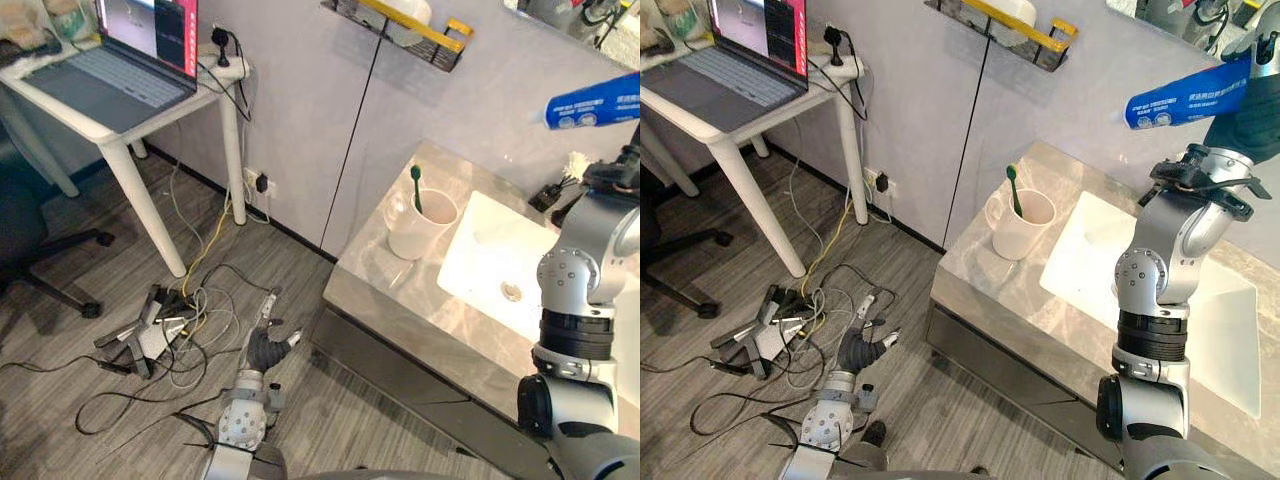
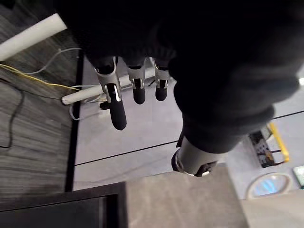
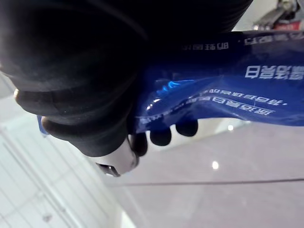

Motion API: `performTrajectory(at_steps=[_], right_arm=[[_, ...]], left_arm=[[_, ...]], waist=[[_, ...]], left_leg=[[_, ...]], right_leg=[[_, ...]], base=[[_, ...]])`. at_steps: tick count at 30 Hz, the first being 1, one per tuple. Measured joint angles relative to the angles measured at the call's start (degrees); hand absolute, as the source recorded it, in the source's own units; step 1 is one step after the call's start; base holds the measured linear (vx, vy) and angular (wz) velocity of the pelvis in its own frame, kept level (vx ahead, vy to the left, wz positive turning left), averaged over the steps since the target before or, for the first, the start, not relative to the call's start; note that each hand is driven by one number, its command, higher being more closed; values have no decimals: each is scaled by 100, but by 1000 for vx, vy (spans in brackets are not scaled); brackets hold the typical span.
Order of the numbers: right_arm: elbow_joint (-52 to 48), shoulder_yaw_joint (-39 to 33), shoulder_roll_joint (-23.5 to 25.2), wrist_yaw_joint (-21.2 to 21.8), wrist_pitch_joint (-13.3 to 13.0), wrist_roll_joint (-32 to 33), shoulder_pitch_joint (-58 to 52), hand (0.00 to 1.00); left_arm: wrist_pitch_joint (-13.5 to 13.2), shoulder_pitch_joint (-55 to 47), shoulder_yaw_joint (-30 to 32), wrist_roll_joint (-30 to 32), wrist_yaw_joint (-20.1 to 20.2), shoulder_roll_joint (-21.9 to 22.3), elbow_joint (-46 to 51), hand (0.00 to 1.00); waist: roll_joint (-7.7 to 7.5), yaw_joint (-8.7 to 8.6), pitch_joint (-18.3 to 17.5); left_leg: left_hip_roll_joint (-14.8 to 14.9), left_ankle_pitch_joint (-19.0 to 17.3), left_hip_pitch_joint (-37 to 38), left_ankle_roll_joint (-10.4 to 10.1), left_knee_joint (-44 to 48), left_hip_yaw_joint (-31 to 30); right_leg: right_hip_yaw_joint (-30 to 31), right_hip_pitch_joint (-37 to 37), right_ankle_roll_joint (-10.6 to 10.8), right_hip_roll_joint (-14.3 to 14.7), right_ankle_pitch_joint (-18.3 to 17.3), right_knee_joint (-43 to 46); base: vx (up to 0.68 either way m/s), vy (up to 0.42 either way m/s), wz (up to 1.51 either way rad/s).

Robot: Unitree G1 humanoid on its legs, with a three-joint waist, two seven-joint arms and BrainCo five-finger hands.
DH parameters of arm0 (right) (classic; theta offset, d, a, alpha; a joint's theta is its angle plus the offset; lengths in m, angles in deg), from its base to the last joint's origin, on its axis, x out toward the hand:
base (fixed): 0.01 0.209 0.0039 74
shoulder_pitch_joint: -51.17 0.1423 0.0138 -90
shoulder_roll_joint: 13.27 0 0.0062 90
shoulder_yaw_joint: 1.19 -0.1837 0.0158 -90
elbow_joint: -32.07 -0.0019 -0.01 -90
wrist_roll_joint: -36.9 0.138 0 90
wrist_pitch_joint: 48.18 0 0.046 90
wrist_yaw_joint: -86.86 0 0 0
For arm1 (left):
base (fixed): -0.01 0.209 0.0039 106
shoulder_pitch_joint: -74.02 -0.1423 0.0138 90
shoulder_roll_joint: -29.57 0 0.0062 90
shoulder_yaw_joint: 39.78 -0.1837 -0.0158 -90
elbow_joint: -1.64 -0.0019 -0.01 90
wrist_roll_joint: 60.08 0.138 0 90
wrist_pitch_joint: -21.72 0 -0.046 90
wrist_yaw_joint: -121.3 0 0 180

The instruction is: Organize washtable

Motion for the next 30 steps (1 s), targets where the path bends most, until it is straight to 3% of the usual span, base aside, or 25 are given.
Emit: performTrajectory(at_steps=[5, 10, 16, 23, 30], right_arm=[[54, -1, -51, 92, 109, 4, -205, 100], [-286, -34, -64, 248, 120, 7, -521, 100], [-421, 50, 24, 509, 121, 269, -793, 100], [-954, 654, 400, 805, 123, 708, -967, 100], [-1072, 790, 510, 814, 123, 733, -968, 100]], left_arm=[[195, 58, 636, 163, -3, -5, -445, 0], [258, 116, 789, 288, 10, -72, -548, 0], [267, 186, 790, 450, 170, -126, -789, 0], [374, 271, 809, 447, 239, -215, -1029, 0], [390, 271, 928, 429, 237, -238, -1107, 0]], waist=[[-172, -151, 88], [-383, -240, 188], [-498, -236, 245], [-720, -237, 373], [-907, -226, 470]], left_leg=[[8, 2, -30, -5, 21, -16], [3, 8, -165, -16, 55, -13], [10, 6, -194, -19, 63, 13], [30, -27, -364, -48, 155, 95], [45, -40, -418, -50, 165, 105]], right_leg=[[6, -1, 0, 23, 0, -42], [33, -133, 0, 24, 0, -50], [57, -175, -1, 30, 1, -48], [177, -386, -21, 47, 18, -30], [194, -463, -22, 51, 20, 19]], base=[[-1, -2, -1], [-14, -3, -3], [-4, -2, -3], [-11, -3, -8], [-1, 0, -1]])
